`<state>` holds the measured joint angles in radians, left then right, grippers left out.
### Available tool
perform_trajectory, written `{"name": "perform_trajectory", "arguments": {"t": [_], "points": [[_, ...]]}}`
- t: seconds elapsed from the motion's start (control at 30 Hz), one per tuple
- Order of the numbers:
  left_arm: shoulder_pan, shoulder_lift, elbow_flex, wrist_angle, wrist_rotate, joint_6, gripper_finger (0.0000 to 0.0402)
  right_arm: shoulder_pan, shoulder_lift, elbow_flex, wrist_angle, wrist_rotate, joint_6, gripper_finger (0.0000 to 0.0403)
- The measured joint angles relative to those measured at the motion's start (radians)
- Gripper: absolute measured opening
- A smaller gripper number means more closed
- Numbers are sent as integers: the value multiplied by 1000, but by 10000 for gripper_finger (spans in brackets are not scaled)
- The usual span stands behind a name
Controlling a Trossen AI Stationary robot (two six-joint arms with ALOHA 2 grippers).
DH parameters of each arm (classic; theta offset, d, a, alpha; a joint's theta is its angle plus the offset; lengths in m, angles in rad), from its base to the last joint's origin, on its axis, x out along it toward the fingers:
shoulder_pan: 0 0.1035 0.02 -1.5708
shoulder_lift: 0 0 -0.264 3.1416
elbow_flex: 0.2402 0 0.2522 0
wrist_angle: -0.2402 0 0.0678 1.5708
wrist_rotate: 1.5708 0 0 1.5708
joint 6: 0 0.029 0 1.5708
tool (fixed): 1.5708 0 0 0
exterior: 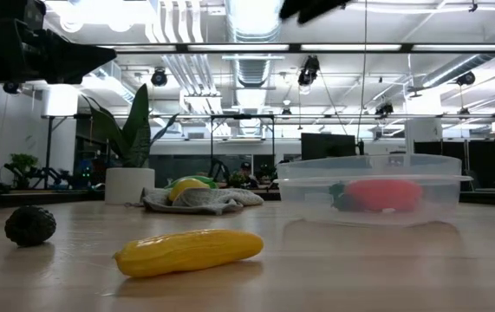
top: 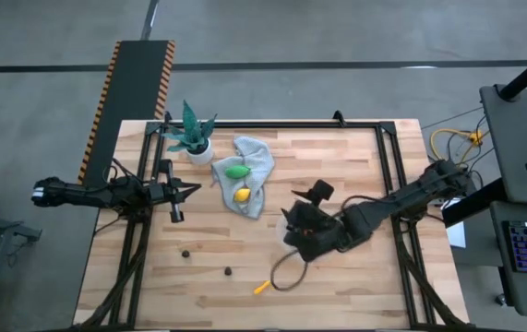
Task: Pick and placing Produce into tupperware
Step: Put the black cherry into the transparent bin
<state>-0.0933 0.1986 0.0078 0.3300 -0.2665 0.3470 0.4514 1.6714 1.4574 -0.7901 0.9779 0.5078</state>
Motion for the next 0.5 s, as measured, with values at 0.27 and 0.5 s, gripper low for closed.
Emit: {"name": "perform_trajectory", "arguments": {"t": [0.27, 0.5], "points": [[0, 8, 0, -4, 1, -13, 0, 175, -74, -64, 88, 79, -218, 229], [0, 9, 0, -6, 1, -80, 0, 226, -255, -289, 572, -331, -484, 179]]}}
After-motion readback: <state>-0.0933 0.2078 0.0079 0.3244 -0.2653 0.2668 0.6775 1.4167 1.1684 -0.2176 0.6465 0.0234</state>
